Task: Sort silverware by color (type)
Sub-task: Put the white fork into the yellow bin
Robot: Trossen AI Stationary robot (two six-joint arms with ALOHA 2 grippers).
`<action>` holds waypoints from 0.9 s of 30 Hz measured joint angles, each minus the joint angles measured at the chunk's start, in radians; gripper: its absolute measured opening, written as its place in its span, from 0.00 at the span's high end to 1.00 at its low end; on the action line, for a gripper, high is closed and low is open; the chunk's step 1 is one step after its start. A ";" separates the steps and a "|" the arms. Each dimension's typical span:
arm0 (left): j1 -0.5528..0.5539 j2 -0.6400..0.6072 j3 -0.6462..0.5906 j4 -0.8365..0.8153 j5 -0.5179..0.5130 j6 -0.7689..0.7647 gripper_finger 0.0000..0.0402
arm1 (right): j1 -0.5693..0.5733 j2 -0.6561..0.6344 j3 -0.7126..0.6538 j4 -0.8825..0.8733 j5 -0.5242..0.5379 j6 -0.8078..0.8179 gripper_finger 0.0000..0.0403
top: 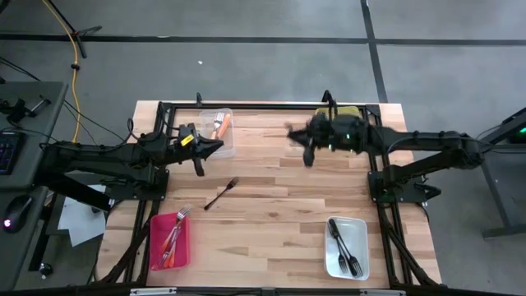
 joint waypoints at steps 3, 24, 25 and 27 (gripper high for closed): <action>0.000 0.000 0.000 0.001 -0.021 0.000 1.00 | -0.090 0.003 0.089 -0.199 0.077 -0.051 0.95; 0.000 0.000 0.000 0.001 -0.100 -0.006 1.00 | -0.733 0.129 0.199 -0.677 -0.052 -0.358 0.95; 0.000 0.000 0.000 0.001 -0.100 -0.006 1.00 | -0.739 0.134 0.161 -0.638 -0.058 -0.350 0.95; 0.000 0.000 0.000 0.001 -0.100 -0.006 1.00 | -0.749 0.141 0.076 -0.559 -0.064 -0.319 0.95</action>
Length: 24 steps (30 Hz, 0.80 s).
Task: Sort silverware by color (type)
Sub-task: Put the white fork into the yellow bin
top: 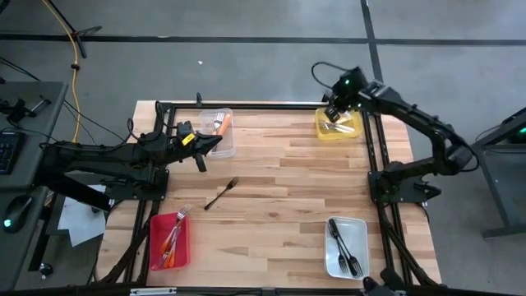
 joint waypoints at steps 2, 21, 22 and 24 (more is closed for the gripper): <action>0.000 0.000 0.000 0.000 0.000 0.000 1.00 | -0.002 0.006 -0.075 0.055 0.020 0.000 0.95; 0.000 0.000 0.000 -0.003 -0.008 -0.002 1.00 | -0.002 0.224 -0.181 0.100 0.076 -0.204 0.95; 0.000 0.000 0.000 -0.003 -0.008 -0.002 1.00 | -0.002 0.233 -0.181 0.104 0.077 -0.204 0.95; 0.000 0.000 0.000 -0.003 -0.008 -0.002 1.00 | -0.002 0.250 -0.181 0.115 0.077 -0.204 0.95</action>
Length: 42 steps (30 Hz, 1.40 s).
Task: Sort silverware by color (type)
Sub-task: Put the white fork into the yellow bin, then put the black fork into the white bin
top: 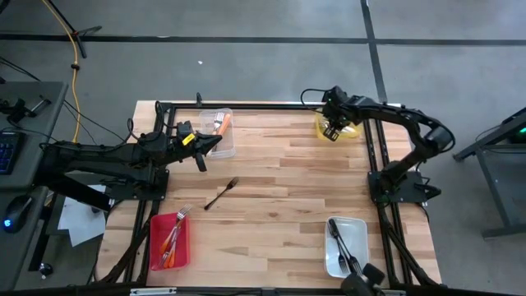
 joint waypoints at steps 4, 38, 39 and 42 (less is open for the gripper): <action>0.000 0.000 0.000 0.000 0.000 0.000 1.00 | 0.000 0.044 0.000 0.019 0.007 0.006 0.95; 0.000 0.000 0.000 0.000 -0.007 0.000 1.00 | 0.000 -0.105 0.000 0.001 0.004 0.083 0.42; 0.000 0.000 0.000 0.000 -0.007 0.000 1.00 | 0.000 -0.126 0.000 -0.006 0.001 0.090 0.40; 0.000 0.000 0.000 0.000 -0.007 0.000 1.00 | 0.000 -0.197 0.000 -0.035 -0.055 0.143 0.34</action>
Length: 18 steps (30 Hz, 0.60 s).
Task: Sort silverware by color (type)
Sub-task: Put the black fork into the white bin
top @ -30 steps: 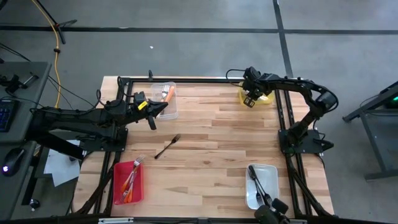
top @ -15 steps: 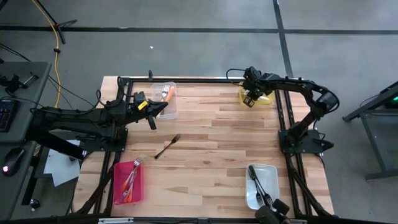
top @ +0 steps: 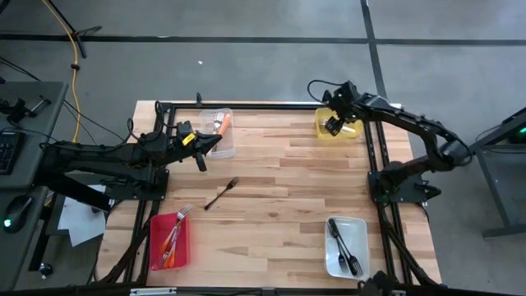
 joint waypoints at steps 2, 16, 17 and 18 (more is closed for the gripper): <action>0.000 0.000 0.000 0.000 0.000 0.000 1.00 | 0.000 -0.048 -0.001 -0.012 -0.060 0.054 0.34; 0.000 0.000 0.000 -0.002 0.036 0.000 1.00 | 0.393 -0.405 -0.391 0.676 -0.359 0.727 0.36; 0.000 0.000 0.000 -0.002 0.042 0.001 1.00 | 0.449 -0.407 -0.420 0.768 -0.337 0.757 0.36; 0.000 0.000 0.000 -0.002 0.045 0.001 1.00 | 0.504 -0.405 -0.441 0.848 -0.312 0.768 0.36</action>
